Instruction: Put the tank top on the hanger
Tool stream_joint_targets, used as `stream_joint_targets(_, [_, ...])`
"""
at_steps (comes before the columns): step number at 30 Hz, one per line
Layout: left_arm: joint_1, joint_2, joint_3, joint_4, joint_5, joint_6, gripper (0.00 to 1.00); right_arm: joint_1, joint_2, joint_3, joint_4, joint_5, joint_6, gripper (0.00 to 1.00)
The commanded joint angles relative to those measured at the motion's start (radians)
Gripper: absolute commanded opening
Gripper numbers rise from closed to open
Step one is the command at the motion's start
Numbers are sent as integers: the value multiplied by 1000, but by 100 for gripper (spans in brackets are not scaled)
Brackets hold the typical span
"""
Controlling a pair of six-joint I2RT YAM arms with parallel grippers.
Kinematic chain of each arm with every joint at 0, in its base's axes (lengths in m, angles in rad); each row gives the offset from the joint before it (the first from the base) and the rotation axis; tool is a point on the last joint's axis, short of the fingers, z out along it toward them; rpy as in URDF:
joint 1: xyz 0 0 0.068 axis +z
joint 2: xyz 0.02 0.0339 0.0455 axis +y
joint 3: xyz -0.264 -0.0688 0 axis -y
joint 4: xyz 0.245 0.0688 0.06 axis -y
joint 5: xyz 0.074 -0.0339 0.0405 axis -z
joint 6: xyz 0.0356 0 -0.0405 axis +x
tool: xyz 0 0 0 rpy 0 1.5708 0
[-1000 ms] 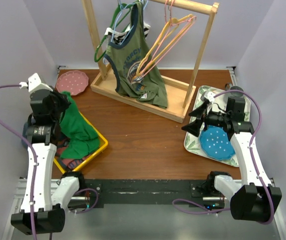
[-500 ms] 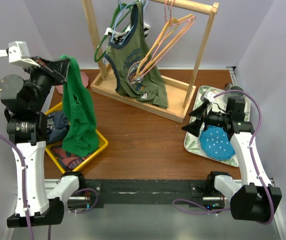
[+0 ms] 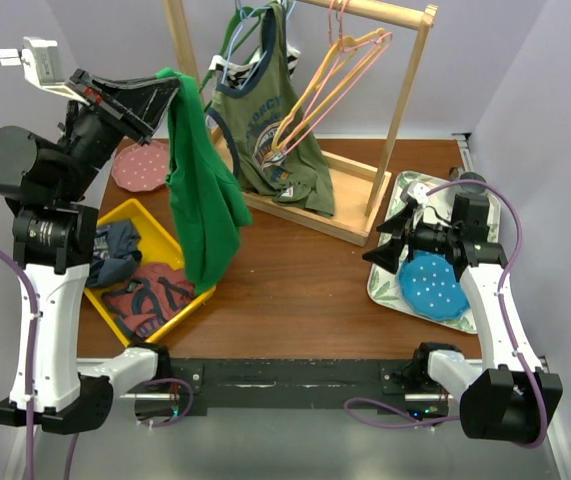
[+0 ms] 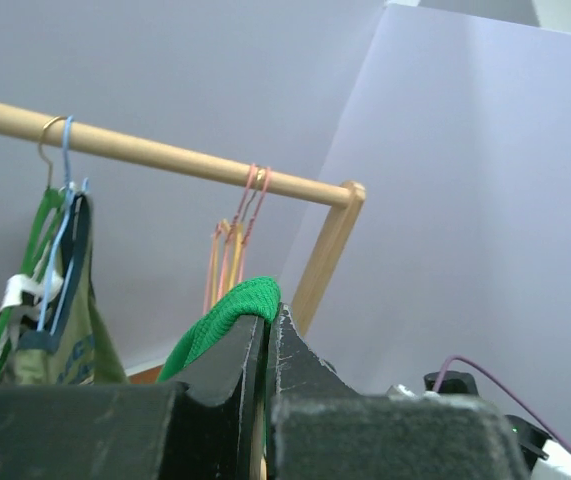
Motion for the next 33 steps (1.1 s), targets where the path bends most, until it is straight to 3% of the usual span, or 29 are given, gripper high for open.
stream_joint_targets(1, [-33,11,58,126,49,-76,0,3,14,38,4,-3,-18,99])
stream_joint_targets(11, [-166,53,12,264,76,-154,0,3,29,38,7,8,-21,99])
stream_joint_targets(18, [-439,125,20,243,-29,-59,0,3,34,38,6,12,-27,99])
stream_joint_targets(22, [-527,131,-64,232,-73,-10,0,3,31,45,-11,21,-47,99])
stream_joint_targets(27, [-536,32,-420,276,-95,-9,0,4,26,49,-31,37,-70,99])
stream_joint_targets(32, [-538,-106,-906,281,-23,-51,0,4,52,71,-124,38,-182,99])
stream_joint_targets(33, [-542,-122,-981,307,3,-52,6,6,60,75,-140,40,-199,99])
